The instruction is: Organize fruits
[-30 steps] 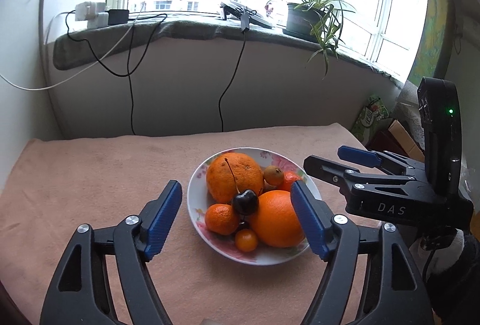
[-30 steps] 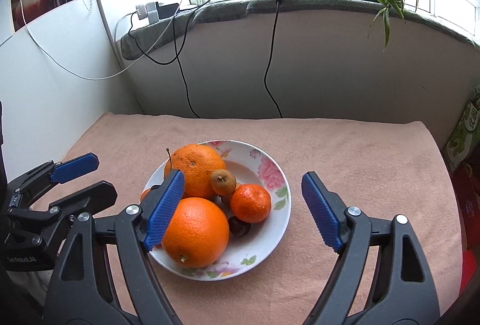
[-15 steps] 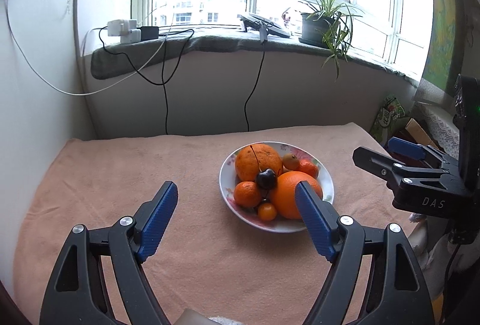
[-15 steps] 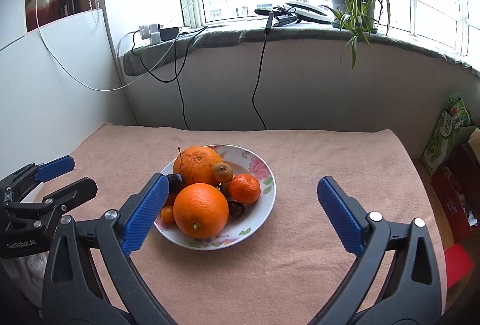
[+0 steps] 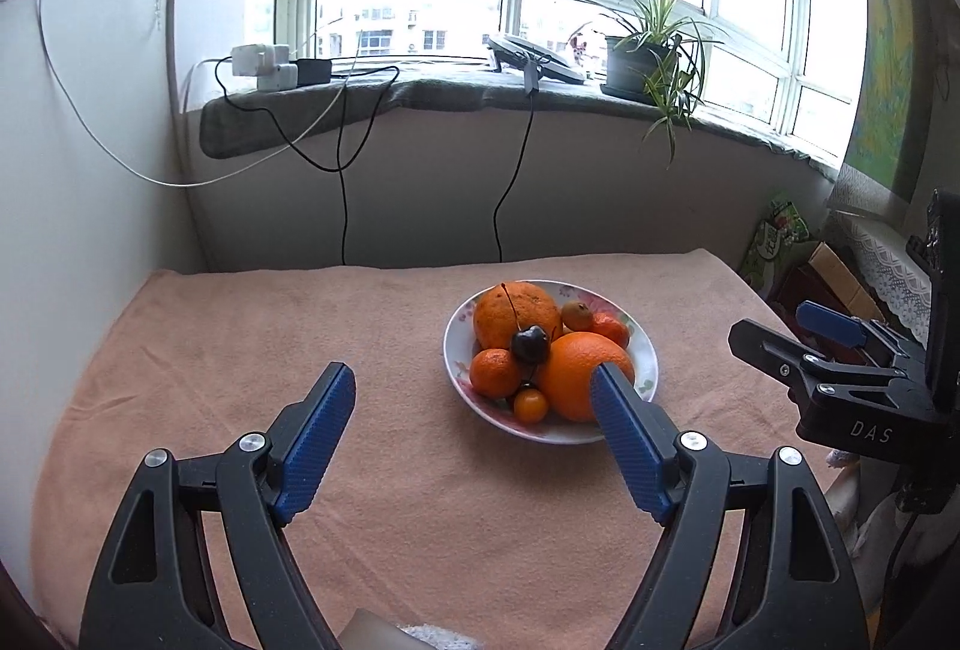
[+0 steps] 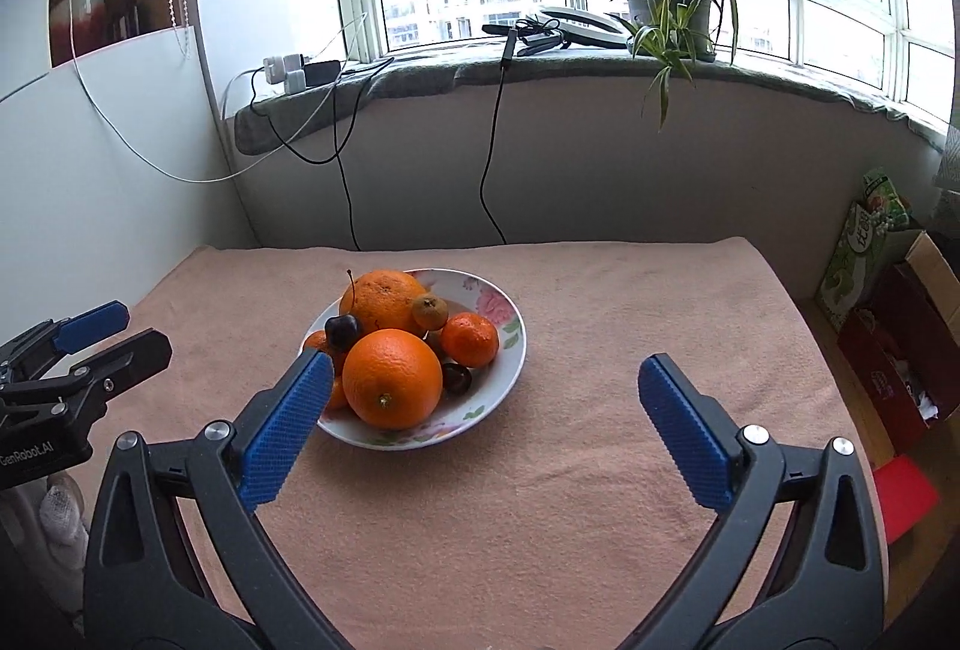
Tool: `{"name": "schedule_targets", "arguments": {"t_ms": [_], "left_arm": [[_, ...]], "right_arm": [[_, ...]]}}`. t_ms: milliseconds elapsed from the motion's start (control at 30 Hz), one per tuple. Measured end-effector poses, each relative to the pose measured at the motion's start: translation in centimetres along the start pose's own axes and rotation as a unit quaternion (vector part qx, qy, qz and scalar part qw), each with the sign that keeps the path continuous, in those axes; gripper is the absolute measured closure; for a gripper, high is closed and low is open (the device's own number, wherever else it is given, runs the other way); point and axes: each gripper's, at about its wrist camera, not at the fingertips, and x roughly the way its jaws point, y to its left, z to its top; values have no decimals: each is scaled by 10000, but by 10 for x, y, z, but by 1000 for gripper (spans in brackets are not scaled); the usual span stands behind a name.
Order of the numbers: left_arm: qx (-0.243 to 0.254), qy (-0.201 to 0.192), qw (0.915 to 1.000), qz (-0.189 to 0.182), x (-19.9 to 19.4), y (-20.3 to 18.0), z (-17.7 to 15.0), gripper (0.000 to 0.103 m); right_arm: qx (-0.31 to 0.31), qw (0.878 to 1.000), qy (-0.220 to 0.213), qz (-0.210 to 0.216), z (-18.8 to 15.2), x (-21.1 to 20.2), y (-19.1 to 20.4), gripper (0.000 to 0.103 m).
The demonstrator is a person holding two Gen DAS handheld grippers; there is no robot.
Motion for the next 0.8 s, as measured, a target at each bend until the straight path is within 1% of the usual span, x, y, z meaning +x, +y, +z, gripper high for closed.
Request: {"name": "schedule_targets", "arguments": {"t_ms": [800], "left_arm": [[-64,4,10000,13,-1,3,-2,22]], "right_arm": [[82,9999,103,110,-2,7,2,0]]}}
